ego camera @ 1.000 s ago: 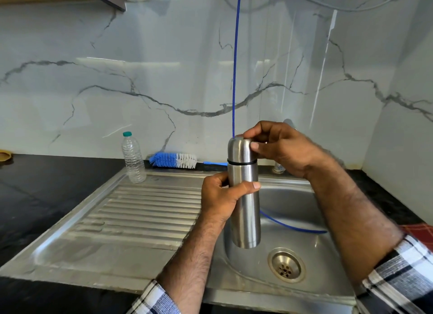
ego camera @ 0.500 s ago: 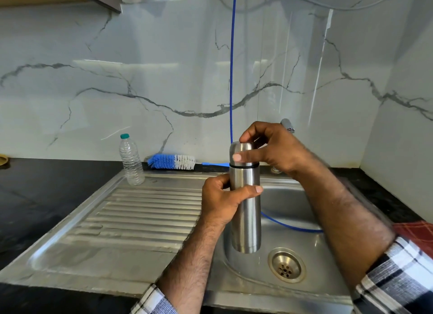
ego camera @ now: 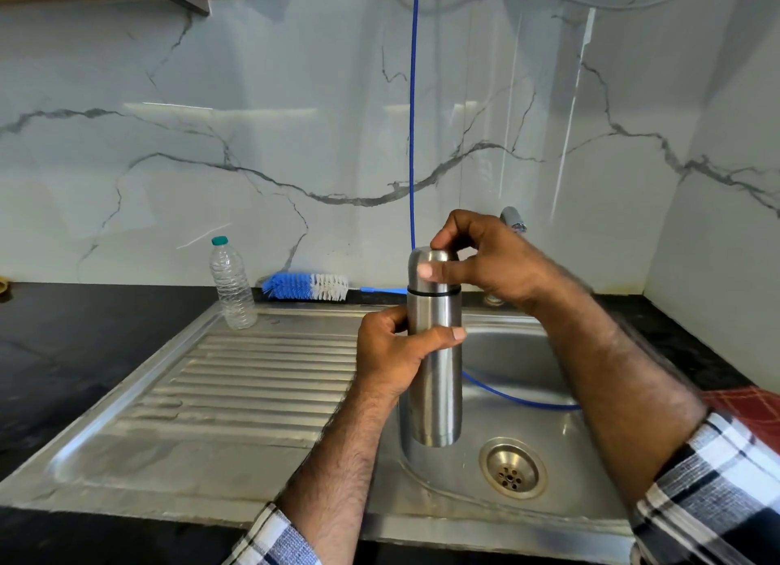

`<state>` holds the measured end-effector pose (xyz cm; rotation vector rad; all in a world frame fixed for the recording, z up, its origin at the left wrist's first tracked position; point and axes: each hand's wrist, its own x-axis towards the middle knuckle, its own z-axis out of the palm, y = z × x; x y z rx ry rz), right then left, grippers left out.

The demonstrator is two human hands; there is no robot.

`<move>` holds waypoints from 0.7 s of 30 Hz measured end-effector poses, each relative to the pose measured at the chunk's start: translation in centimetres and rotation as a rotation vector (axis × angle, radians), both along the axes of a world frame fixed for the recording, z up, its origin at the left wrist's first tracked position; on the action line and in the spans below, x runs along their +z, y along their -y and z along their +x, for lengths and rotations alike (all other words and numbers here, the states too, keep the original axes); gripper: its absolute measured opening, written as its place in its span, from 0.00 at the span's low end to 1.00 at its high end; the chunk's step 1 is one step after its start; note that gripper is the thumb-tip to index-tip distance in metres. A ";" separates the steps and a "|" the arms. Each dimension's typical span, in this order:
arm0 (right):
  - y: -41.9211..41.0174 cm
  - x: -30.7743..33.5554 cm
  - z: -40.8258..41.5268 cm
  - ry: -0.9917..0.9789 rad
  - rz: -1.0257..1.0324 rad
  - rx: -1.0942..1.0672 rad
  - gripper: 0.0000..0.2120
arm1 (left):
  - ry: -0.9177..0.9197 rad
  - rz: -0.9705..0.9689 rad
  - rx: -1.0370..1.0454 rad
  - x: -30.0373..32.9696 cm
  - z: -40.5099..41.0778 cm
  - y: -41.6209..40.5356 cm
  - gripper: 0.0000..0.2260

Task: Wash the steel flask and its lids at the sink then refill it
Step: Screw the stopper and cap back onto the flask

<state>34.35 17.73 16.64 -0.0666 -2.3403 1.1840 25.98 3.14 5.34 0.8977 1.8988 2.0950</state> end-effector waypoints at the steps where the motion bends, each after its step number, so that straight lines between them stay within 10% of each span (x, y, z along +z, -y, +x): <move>1: -0.4 0.2 0.3 0.016 -0.084 0.075 0.24 | -0.005 -0.006 -0.016 0.0 0.0 0.0 0.15; 4: -1.5 0.3 0.7 0.046 -0.167 0.252 0.10 | 0.000 0.005 -0.053 0.0 -0.1 0.1 0.16; 9: -1.4 0.0 -0.1 0.013 -0.037 0.106 0.19 | -0.026 0.023 -0.114 -0.1 -0.2 0.2 0.16; 15: -1.0 -0.1 -0.5 0.116 -0.126 0.423 0.24 | -0.041 0.059 -0.324 0.3 -0.3 0.4 0.15; 21: 0.8 -1.7 -2.0 -0.003 -0.206 0.155 0.12 | 0.020 0.052 -0.137 -0.3 -0.3 -0.3 0.19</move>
